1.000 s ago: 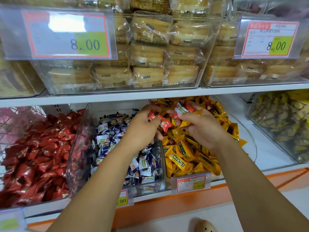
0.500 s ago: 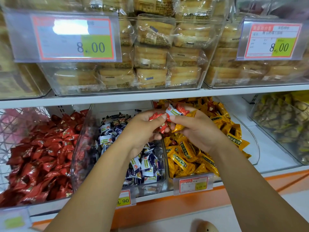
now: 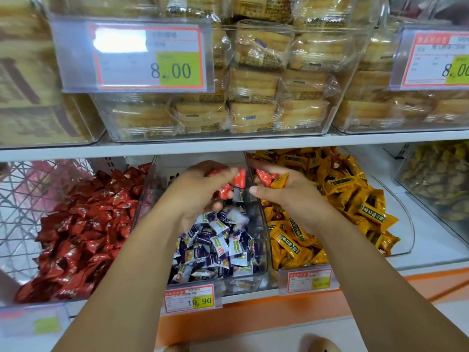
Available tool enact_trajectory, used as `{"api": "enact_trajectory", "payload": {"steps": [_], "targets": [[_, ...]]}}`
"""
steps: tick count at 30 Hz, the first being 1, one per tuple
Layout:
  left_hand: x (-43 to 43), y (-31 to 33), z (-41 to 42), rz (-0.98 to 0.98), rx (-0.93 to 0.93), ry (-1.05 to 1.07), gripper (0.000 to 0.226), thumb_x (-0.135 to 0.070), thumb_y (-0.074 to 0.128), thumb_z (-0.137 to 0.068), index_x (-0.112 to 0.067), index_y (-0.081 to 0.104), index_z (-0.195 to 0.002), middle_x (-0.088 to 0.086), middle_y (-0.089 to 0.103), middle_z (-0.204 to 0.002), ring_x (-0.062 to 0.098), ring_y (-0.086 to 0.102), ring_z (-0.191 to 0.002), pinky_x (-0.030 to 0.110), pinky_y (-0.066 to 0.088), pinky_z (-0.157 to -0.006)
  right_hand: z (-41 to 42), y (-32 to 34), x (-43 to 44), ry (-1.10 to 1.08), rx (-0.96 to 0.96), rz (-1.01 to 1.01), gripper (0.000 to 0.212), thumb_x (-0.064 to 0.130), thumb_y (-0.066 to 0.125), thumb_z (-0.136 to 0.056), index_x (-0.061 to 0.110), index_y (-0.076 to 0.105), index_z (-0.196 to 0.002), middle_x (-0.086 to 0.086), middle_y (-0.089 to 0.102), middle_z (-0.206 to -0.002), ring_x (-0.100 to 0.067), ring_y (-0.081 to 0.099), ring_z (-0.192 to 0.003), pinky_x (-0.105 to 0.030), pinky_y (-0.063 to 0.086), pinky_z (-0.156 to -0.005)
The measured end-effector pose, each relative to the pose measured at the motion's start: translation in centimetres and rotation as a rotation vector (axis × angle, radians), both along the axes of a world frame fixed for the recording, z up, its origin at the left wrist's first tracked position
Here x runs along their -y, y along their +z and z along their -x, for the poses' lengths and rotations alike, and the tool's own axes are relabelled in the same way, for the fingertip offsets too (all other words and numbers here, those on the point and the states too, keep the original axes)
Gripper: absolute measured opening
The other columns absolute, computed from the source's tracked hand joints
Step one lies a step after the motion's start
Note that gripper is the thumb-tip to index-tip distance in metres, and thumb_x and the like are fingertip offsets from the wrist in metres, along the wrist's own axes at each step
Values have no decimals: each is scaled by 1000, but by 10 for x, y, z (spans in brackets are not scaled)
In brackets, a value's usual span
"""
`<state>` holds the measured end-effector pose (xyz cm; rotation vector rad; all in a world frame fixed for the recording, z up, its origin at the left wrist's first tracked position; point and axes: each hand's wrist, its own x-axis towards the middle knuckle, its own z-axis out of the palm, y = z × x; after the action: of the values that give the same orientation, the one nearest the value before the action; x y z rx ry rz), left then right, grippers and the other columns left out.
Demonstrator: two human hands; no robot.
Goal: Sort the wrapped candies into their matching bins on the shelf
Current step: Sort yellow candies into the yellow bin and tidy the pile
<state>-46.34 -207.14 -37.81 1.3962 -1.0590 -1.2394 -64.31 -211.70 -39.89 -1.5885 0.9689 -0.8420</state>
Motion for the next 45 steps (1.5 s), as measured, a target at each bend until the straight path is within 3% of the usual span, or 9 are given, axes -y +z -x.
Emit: {"api": "enact_trajectory", "payload": {"steps": [7, 12, 18, 22, 25, 29, 35, 38, 45], "targets": [[-1, -4, 11, 8, -17, -98, 33, -26, 75, -79, -19, 65, -110, 3, 68, -81, 10, 60, -64, 16, 41, -45, -12, 7, -7, 33, -151, 170, 68, -1, 65, -84, 24, 40, -141, 10, 59, -94, 8, 57, -72, -6, 43, -64], [-2, -4, 14, 18, 29, -187, 32, -25, 72, -82, -32, 69, -113, -3, 66, -80, 9, 56, -64, 18, 40, -46, -12, 8, -9, 70, -285, 245, 88, -2, 63, -83, 31, 17, -150, 6, 51, -124, -4, 54, -103, -4, 42, -71], [-2, -3, 19, 20, 88, -151, 23, -17, 69, -83, -34, 72, -99, -6, 63, -60, 6, 52, -48, 17, 38, -41, -10, 11, -13, 112, -310, 248, 91, 4, 64, -86, 35, 8, -151, 18, 51, -115, 5, 54, -99, -4, 42, -78], [-5, -2, 14, 49, 54, -56, 20, -6, 71, -82, -24, 74, -90, -4, 63, -56, 5, 51, -47, 16, 39, -40, -4, 12, -12, 79, -271, 232, 81, 10, 64, -88, 37, 17, -149, 21, 52, -122, -4, 61, -96, -19, 50, -86], [-13, 5, -10, 93, 87, 70, 18, -3, 70, -81, -20, 73, -88, -1, 67, -62, 7, 52, -50, 16, 41, -40, 4, 14, -10, 14, -257, 174, 57, 10, 63, -89, 40, 44, -134, 20, 62, -111, -9, 63, -91, -28, 49, -82], [-34, 14, -66, 163, 318, 338, 14, -13, 71, -82, -27, 67, -82, -13, 64, -54, -5, 48, -37, 9, 35, -38, 13, 7, -4, -75, -338, 202, 33, 15, 66, -88, 38, 56, -109, 14, 67, -103, -6, 57, -104, -36, 45, -95], [-59, -10, -163, 190, 739, 583, 23, -3, 70, -80, -16, 72, -99, -1, 70, -91, -5, 62, -72, -3, 37, -66, 21, 5, -6, -202, -495, 244, 34, 13, 66, -88, 26, 57, -117, 13, 64, -89, -33, 63, -86, -39, 52, -69], [-60, -25, -172, 143, 726, 477, 36, -6, 71, -82, -11, 67, -117, -1, 65, -106, -1, 61, -85, -2, 37, -73, 26, 4, -1, -234, -510, 236, 38, 12, 69, -85, 29, 55, -115, 2, 64, -91, -18, 60, -58, -27, 44, -47], [-50, -11, -127, 236, 897, 332, 38, -25, 62, -91, -25, 59, -129, -6, 59, -128, 14, 53, -120, 22, 35, -101, 29, 9, 7, -273, -540, 258, 59, 25, 78, -78, 22, 51, -130, 2, 61, -99, -6, 51, -76, -18, 38, -60]]}}
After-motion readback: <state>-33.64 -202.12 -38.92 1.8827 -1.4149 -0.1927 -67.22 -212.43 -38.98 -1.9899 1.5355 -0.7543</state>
